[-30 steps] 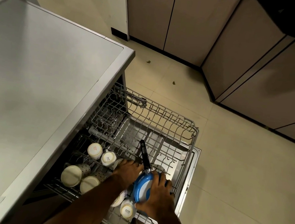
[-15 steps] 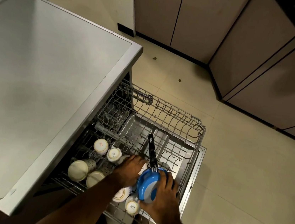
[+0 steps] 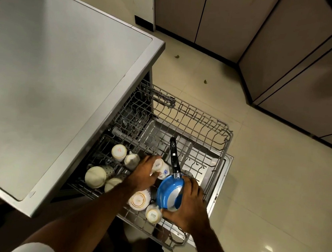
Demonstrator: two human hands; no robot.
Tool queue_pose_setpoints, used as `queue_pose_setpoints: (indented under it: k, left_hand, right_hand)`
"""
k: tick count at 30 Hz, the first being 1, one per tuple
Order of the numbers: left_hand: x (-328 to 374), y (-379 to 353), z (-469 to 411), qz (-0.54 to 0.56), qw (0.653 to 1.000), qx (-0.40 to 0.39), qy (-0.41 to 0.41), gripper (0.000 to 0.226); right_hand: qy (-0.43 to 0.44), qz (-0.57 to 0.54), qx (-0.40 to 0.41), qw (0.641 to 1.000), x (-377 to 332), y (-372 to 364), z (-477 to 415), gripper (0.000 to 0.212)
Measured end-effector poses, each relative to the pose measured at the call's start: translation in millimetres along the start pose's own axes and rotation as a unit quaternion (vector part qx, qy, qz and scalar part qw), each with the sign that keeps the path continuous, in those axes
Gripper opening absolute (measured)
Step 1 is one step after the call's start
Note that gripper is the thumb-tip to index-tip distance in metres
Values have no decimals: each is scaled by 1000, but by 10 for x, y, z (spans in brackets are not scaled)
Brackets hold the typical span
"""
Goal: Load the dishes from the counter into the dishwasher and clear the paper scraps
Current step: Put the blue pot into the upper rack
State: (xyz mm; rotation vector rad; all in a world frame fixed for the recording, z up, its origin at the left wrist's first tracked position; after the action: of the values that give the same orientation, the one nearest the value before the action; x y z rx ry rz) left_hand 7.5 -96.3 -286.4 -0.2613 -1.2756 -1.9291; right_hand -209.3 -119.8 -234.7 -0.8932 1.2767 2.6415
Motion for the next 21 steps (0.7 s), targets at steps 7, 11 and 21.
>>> queue_pose_setpoints:
  k: [7,11,21]
  left_hand:
    - [-63,231,39,-5,995,98,17,66]
    - [-275,344,71,-44,983,170,53,68]
    - [-458,642,-86,-75,953,231,182,74]
  right_hand:
    - [-41,0,-9,999,4,-116,-58,138]
    - [-67,-3,-24,997,11,-131,-212,137]
    - [-63,-1,-49,997,21,-249,-486,141]
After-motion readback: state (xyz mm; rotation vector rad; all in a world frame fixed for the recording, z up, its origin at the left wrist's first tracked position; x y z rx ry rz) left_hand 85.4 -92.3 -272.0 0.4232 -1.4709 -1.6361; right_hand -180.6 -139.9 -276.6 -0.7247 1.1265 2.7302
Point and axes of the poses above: each hand's wrist, its own z-axis away from the middle knuckle, its own y-axis out of the back of the hand, x = y × z, the point moved 1 cm from there along -z, towards the middle knuckle, and after that the axes turned 9 degrees about -z, right-handed, at the moved point
